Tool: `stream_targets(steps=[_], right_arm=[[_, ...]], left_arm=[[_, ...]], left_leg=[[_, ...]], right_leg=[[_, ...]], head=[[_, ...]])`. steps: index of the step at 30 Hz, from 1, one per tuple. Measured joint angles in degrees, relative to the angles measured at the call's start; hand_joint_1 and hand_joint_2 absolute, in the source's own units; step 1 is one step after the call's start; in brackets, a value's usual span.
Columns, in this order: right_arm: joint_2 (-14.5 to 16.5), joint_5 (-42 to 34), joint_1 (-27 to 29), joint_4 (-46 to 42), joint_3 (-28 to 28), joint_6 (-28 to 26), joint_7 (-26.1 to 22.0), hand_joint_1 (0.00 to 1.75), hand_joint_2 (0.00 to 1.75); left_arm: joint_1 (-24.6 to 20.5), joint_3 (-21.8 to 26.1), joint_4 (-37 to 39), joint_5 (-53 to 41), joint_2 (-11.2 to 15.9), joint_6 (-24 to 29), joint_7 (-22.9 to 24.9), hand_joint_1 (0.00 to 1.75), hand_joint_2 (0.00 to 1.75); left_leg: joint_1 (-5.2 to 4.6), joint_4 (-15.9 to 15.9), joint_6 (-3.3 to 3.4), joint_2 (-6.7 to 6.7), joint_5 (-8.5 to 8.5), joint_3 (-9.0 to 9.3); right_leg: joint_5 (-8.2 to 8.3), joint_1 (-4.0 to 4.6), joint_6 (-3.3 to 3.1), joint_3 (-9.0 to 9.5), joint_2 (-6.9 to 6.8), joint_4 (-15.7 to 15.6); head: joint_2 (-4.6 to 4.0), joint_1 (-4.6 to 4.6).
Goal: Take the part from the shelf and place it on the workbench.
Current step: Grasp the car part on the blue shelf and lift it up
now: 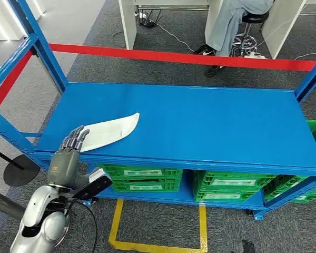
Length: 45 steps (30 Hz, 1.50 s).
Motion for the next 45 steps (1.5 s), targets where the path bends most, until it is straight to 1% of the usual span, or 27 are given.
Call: stream_targets(steps=[2, 7, 12, 16, 20, 24, 28, 33, 39, 45], right_arm=[[0.1, 0.4, -0.1, 0.0, -0.1, -0.1, 0.3, 0.0, 1.75], [0.4, 2.5, -0.6, 0.0, -0.7, -0.3, 2.0, 0.0, 1.75], [0.7, 4.7, -1.2, 0.1, -1.1, -0.4, 3.8, 0.0, 1.75], [0.7, 6.1, -1.6, 0.2, -1.4, -0.2, 4.7, 0.0, 1.75], [0.7, 7.0, -1.8, 0.3, -1.5, -0.1, 5.1, 0.0, 1.75], [0.9, 7.5, -1.9, 0.3, -1.7, 0.0, 5.3, 0.0, 1.75], [1.0, 7.9, -1.9, 0.3, -1.9, 0.2, 5.3, 0.0, 1.75], [1.0, 8.2, -1.9, 0.3, -2.3, 0.3, 5.3, 0.0, 1.75], [1.1, 9.0, -2.1, 0.3, -2.4, 0.3, 5.4, 0.0, 1.75], [1.4, 10.2, -2.5, 0.3, -2.4, 0.4, 6.1, 0.0, 1.75]], left_arm=[[-1.0, -0.8, 0.1, -1.2, 0.2, -0.1, 1.1, 0.0, 1.75], [-6.4, -4.5, 1.5, -6.6, 1.2, -1.3, 6.7, 0.0, 1.75], [-11.4, -6.5, 5.5, -10.2, 1.7, -4.2, 11.4, 0.0, 1.75], [-13.8, -7.2, 8.8, -10.7, 2.0, -6.6, 13.7, 0.0, 1.75], [-14.6, -7.6, 11.5, -8.8, 2.0, -7.7, 13.7, 0.0, 1.75], [-14.6, -7.9, 13.2, -6.5, 2.1, -7.7, 12.5, 0.0, 1.75], [-14.6, -8.3, 14.0, -4.2, 2.1, -7.7, 11.3, 0.0, 1.75], [-14.6, -8.6, 14.3, -3.2, 2.2, -8.1, 11.0, 0.0, 1.75], [-14.8, -8.6, 15.5, -3.5, 2.6, -8.8, 13.3, 0.0, 1.75], [-15.5, -7.3, 19.8, -4.2, 3.0, -8.2, 14.6, 0.0, 1.75]], left_leg=[[0.0, 0.0, 0.0, 0.0, 0.0, 0.0], [0.0, 0.0, 0.01, 0.0, 0.0, -0.01], [0.0, 0.1, 0.01, 0.0, 0.01, -0.01], [0.0, 0.1, 0.01, 0.01, 0.01, -0.02], [0.0, 0.1, 0.01, 0.01, 0.01, -0.02], [0.0, 0.1, 0.01, 0.01, 0.0, -0.04], [0.0, 0.1, 0.02, 0.01, 0.0, -0.05], [0.0, 0.1, 0.02, 0.01, 0.01, -0.05], [0.0, 0.1, 0.02, 0.01, 0.01, -0.05], [0.0, 0.1, 0.02, 0.01, 0.01, -0.04]], right_leg=[[0.0, 0.0, 0.0, 0.0, 0.0, 0.0], [0.03, 0.0, 0.05, 0.01, 0.01, 0.0], [0.05, 0.0, 0.06, 0.03, 0.02, 0.0], [0.05, 0.0, 0.06, 0.03, 0.03, 0.0], [0.05, 0.0, 0.07, 0.03, 0.04, 0.0], [0.05, 0.0, 0.07, 0.02, 0.04, 0.0], [0.05, 0.0, 0.07, 0.03, 0.03, 0.0], [0.05, 0.0, 0.07, 0.03, 0.03, 0.0], [0.05, 0.0, 0.07, 0.03, 0.03, 0.0], [0.05, 0.01, 0.07, 0.03, 0.03, 0.0]], head=[[0.0, -0.01], [0.0, -0.01], [0.0, -0.01], [0.0, 0.0], [0.0, -0.01], [0.0, 0.01], [0.0, 0.0], [0.0, 0.0], [0.0, 0.0], [0.0, 0.01]])
